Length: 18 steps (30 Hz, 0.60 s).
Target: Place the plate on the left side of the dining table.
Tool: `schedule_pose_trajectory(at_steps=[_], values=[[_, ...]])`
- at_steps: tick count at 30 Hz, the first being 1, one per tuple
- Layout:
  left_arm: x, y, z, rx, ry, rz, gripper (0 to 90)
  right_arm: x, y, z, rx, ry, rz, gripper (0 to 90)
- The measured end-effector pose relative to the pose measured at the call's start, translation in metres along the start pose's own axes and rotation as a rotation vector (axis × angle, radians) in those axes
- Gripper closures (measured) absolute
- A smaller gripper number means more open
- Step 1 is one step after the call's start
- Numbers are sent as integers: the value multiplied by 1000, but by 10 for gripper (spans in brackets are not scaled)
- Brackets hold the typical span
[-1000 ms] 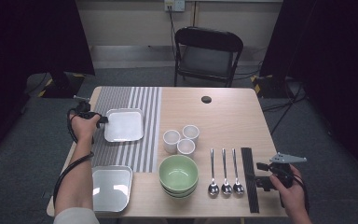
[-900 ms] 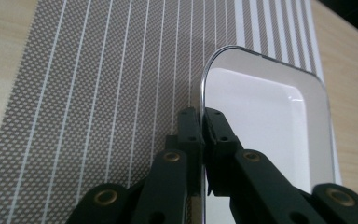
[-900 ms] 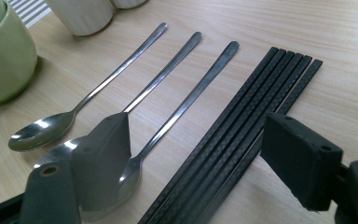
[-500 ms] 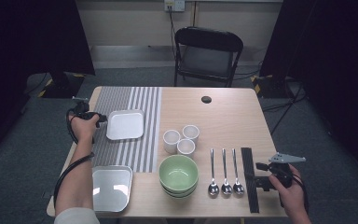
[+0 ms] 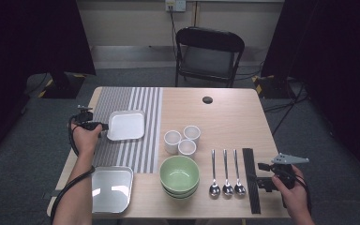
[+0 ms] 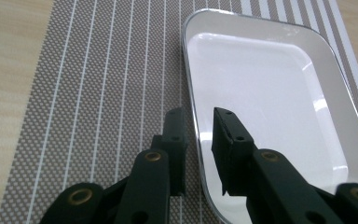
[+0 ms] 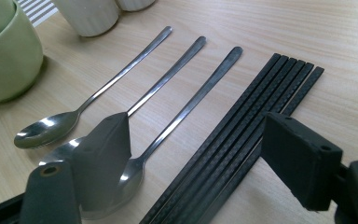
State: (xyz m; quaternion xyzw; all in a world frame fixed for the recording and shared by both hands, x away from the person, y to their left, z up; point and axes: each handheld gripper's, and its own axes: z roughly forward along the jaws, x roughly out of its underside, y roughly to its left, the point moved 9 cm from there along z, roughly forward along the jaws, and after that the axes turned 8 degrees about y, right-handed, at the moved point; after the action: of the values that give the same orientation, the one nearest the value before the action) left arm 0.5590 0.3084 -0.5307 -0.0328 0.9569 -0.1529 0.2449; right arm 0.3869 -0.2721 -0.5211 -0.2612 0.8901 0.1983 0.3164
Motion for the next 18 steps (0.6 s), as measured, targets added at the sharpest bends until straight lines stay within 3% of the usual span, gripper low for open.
schedule_pose_trajectory(at_steps=[7, 9, 12, 18], values=[[3, -9, -1, -40, 0, 32, 740, 0, -3, -3, 1, -10, 5, 232], [5, -7, 1, -83, 12, 51, 741, 1, -3, -3, 5, -8, 5, 232], [6, -7, 5, -101, 12, 32, 744, 0, -1, -3, 3, -8, -3, 232], [10, -9, 10, -86, 23, 30, 791, -1, 2, -3, -1, -9, -13, 232]])
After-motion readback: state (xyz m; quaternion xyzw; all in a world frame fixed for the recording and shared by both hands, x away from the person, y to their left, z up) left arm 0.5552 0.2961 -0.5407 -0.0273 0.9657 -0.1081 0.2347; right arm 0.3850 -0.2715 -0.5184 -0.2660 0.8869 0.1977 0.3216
